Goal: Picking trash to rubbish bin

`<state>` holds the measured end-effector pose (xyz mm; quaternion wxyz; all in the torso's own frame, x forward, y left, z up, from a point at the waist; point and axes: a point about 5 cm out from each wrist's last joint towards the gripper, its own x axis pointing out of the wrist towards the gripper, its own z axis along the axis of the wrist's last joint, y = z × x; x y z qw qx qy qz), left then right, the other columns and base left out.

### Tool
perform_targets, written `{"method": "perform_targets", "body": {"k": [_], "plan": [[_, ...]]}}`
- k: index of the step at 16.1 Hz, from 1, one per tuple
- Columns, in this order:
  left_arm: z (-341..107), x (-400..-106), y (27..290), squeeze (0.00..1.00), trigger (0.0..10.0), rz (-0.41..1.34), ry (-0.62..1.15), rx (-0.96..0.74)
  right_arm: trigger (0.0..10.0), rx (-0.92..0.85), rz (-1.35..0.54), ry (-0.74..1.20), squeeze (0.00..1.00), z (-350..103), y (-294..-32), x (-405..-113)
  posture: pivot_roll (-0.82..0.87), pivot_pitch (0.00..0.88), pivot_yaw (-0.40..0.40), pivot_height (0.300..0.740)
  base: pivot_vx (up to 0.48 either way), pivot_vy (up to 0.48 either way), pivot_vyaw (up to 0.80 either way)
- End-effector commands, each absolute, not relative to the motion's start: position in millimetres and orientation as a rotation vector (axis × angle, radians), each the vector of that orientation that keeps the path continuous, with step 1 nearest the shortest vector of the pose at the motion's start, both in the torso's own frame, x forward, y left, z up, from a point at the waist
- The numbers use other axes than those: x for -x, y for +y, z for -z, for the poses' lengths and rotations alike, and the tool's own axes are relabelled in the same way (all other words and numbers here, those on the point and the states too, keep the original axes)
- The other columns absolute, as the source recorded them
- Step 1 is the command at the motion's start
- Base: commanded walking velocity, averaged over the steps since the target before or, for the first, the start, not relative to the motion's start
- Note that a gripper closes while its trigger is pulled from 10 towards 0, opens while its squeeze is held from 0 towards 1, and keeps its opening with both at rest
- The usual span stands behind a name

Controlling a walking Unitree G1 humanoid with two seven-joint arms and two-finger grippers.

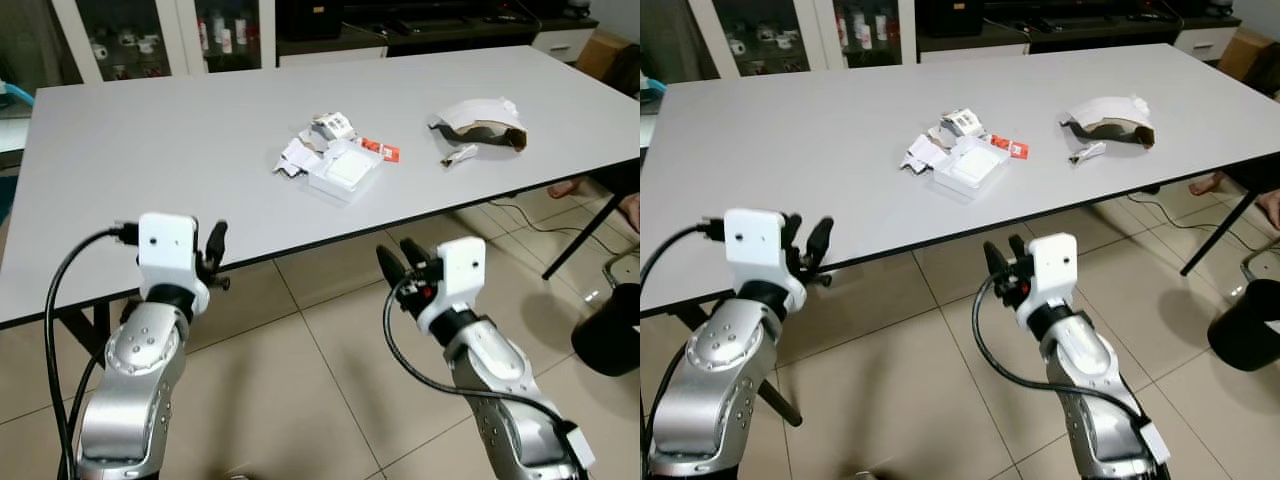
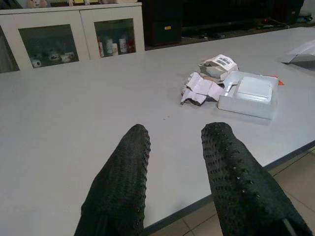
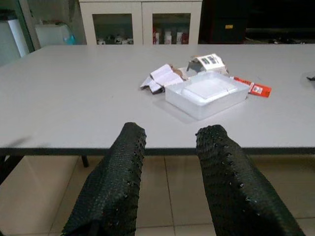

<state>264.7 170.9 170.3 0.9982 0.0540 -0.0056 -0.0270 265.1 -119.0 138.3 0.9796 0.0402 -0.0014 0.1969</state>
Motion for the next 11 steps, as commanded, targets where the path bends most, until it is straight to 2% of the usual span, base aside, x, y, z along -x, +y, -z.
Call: {"method": "perform_targets", "body": {"k": [1,11], "plan": [[-171.7,-266.2,171.1,0.00,10.0,0.044,-0.016,-0.116,10.0,-0.063,-0.387,0.008,0.00,-137.9,-122.0,-266.6,-0.02,0.042,-0.057,0.740,0.277,0.000,0.00],[-172.3,-266.8,179.2,0.00,10.0,0.038,-0.008,-0.134,10.0,-0.052,-0.430,-0.007,0.00,-141.1,-116.0,-266.1,-0.01,0.038,-0.058,0.740,0.303,0.000,0.00]]}}
